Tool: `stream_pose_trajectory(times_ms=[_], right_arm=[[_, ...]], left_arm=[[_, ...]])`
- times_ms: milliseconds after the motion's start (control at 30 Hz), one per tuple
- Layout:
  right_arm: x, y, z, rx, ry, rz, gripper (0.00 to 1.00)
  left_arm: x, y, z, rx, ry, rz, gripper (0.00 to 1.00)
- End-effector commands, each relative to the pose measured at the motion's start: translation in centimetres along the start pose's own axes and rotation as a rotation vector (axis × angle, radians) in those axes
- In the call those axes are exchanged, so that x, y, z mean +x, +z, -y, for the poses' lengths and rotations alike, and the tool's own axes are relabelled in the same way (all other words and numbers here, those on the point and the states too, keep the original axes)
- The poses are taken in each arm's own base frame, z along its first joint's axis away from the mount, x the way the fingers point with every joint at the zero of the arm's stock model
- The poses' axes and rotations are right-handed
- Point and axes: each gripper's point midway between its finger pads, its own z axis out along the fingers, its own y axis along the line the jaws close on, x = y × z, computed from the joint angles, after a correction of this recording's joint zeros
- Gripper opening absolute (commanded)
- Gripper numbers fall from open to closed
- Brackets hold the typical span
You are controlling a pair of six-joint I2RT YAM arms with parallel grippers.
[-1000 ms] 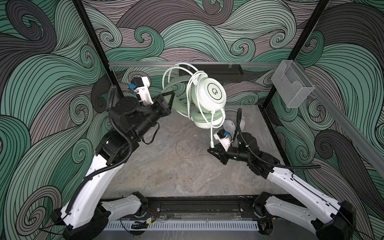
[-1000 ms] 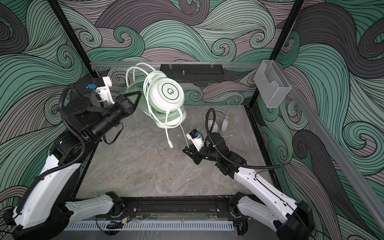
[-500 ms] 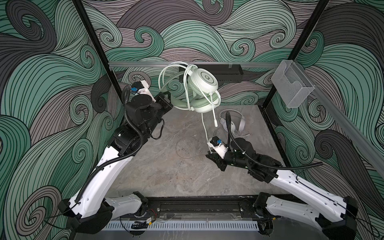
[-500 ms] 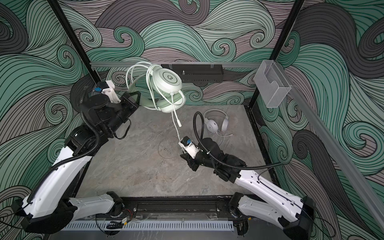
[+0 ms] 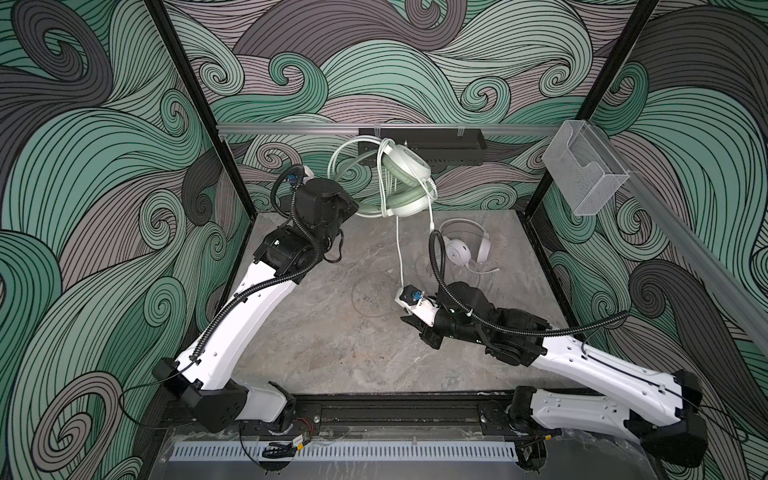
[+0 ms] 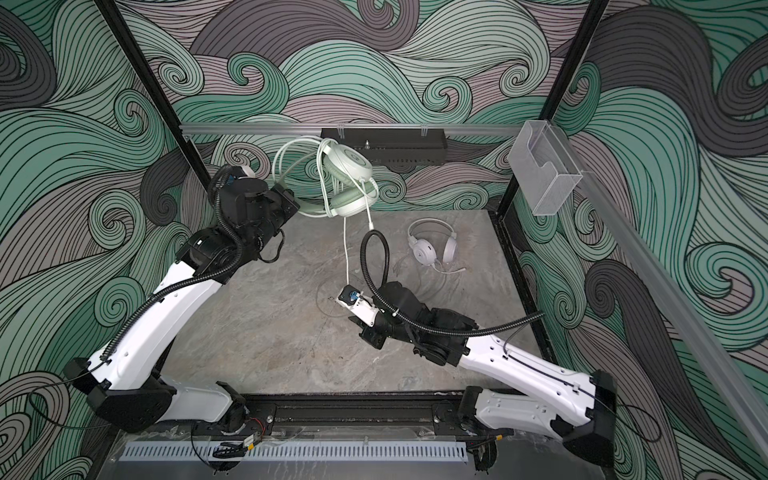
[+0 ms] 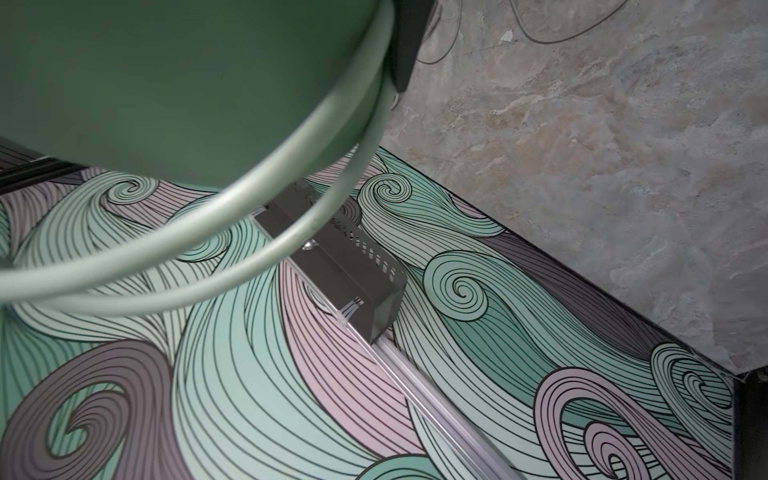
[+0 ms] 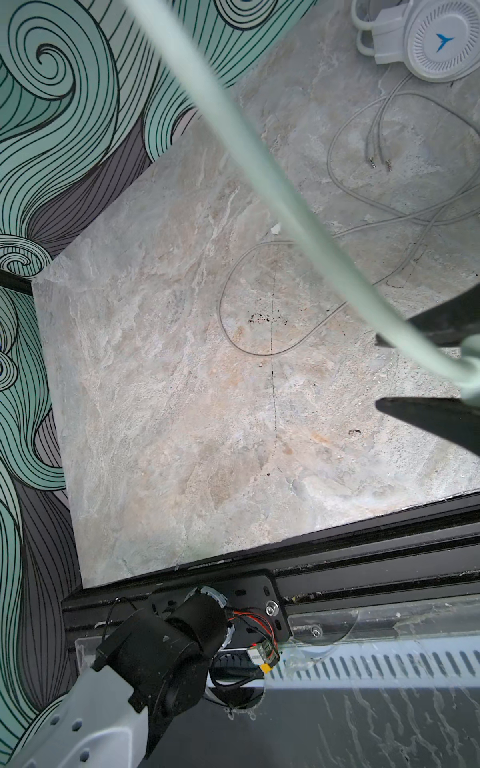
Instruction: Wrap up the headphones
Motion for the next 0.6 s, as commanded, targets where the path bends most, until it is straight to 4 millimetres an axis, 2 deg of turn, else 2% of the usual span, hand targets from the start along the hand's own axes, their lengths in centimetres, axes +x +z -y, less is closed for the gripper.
stream_pose_trajectory(times_ms=[0,200,333,567], right_arm=[[-0.9,-0.5,0.4,0.030,-0.038,-0.014,0.00],[-2.6,-1.0,1.4,0.068,-0.042,-0.064,0.00],[-4.3,-1.2,1.4,0.054,-0.028,-0.053,0.00],[-7.4,-1.9,2.3,0.069,-0.064,-0.045,0.00]], left_arm=[[-2.5,-0.2,1.1,0.022,-0.072,0.088,0.00],[0.5,1.5,-1.8,-0.069,0.073,0.048,0.00],[2.7,1.7,-2.8,-0.105,0.252,0.006,0.00],[7.3,2.0,-6.3,-0.154,0.533,-0.143,0.00]])
